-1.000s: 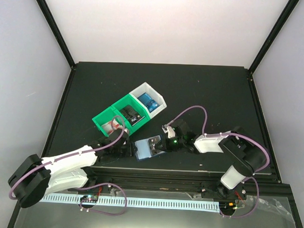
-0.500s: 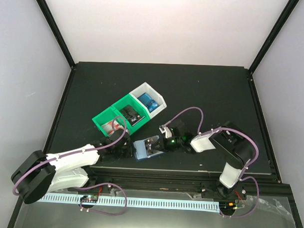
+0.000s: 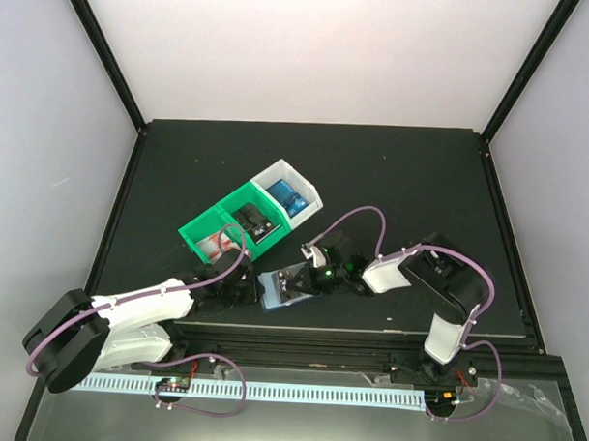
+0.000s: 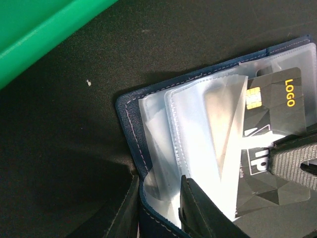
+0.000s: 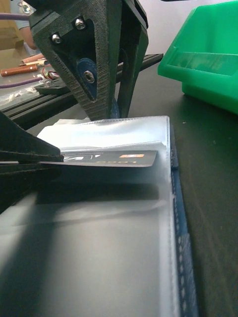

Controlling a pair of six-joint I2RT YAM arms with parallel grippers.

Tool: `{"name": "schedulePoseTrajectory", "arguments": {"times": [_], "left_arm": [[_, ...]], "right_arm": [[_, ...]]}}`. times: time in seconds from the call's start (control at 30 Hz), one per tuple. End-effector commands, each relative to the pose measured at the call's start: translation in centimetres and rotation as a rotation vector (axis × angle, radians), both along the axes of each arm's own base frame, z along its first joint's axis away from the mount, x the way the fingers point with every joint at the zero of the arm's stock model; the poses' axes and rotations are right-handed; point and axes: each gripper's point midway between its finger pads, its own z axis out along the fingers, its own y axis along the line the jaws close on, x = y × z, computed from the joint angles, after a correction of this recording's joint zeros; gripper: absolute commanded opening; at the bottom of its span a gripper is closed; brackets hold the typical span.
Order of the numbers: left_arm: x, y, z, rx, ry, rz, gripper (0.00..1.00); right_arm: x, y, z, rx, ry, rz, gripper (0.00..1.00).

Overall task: Put the credit cards into the card holder
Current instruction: Insert the credit card into the card holder.

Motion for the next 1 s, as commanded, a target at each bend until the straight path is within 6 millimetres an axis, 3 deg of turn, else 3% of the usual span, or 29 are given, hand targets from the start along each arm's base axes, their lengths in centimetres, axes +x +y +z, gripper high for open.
{"name": "schedulePoseTrajectory", "arguments": {"times": [0.0, 0.33, 0.63, 0.87, 0.97], "left_arm": [[-0.8, -0.1, -0.6, -0.006, 0.037, -0.019, 0.25], [-0.9, -0.1, -0.7, -0.012, 0.030, -0.028, 0.22], [-0.7, -0.1, 0.0, -0.020, 0.006, -0.025, 0.23], [-0.7, -0.4, 0.2, -0.036, 0.000, -0.037, 0.23], [-0.8, -0.4, 0.1, -0.040, 0.001, -0.044, 0.23]], "right_arm": [[-1.6, 0.7, -2.0, -0.070, 0.049, 0.045, 0.01], [-0.9, 1.6, -1.5, -0.075, 0.013, 0.049, 0.07], [0.0, -0.4, 1.1, -0.199, -0.131, 0.011, 0.49], [-1.0, 0.5, -0.2, -0.283, -0.122, 0.074, 0.53], [-1.4, 1.6, 0.0, -0.277, -0.130, 0.112, 0.47]]}}
